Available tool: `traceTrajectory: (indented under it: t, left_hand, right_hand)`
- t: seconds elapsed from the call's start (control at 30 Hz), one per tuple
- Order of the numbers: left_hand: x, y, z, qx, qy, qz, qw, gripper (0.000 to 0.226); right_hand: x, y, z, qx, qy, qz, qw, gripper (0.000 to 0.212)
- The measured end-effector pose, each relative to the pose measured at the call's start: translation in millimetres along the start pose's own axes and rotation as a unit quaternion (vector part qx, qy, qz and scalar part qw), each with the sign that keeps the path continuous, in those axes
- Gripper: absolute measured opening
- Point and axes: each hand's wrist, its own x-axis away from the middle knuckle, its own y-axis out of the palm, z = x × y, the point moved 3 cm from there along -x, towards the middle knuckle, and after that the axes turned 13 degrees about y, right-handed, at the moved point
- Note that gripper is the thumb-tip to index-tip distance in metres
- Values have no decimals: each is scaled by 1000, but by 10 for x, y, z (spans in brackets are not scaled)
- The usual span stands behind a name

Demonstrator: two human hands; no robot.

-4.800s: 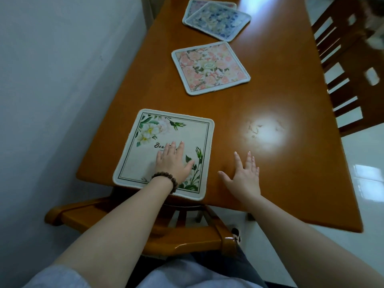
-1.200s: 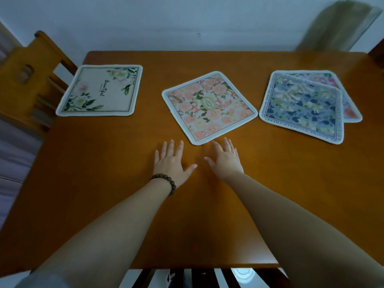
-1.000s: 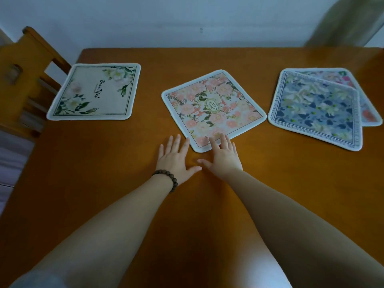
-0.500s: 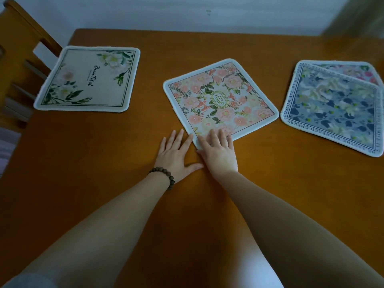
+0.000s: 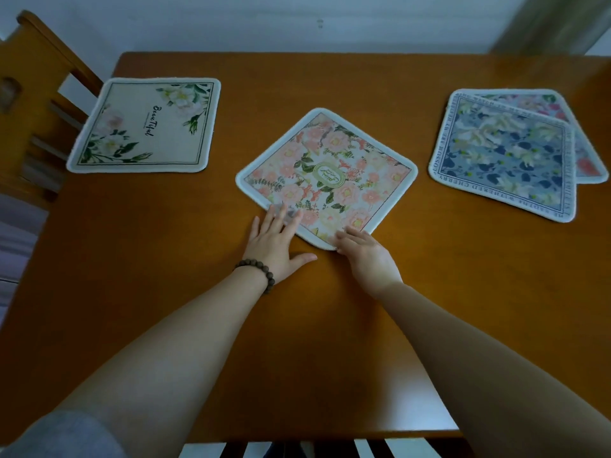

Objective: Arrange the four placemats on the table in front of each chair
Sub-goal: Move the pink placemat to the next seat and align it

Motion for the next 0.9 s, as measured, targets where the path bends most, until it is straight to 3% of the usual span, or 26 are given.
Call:
traceTrajectory:
  t: [0.13, 0.37, 0.5, 0.6, 0.9]
  left_hand:
    - [157, 10, 48, -5, 25, -6, 1000, 101]
    - [331, 59, 73, -15, 12, -33, 999, 108]
    - [359, 73, -15, -1, -70, -47, 996, 120]
    - [306, 61, -50, 30, -103, -46, 993, 128]
    - [309, 100, 15, 98, -75, 25, 992, 123]
  right_hand:
    - [389, -72, 328, 10, 13, 2, 1000, 39]
    - [625, -225, 781, 38, 138, 30, 989, 40]
    - [625, -76, 673, 55, 197, -12, 979, 101]
    - [481, -37, 599, 56, 237, -16, 970, 124]
    - [316, 12, 510, -5, 229, -9, 973, 131]
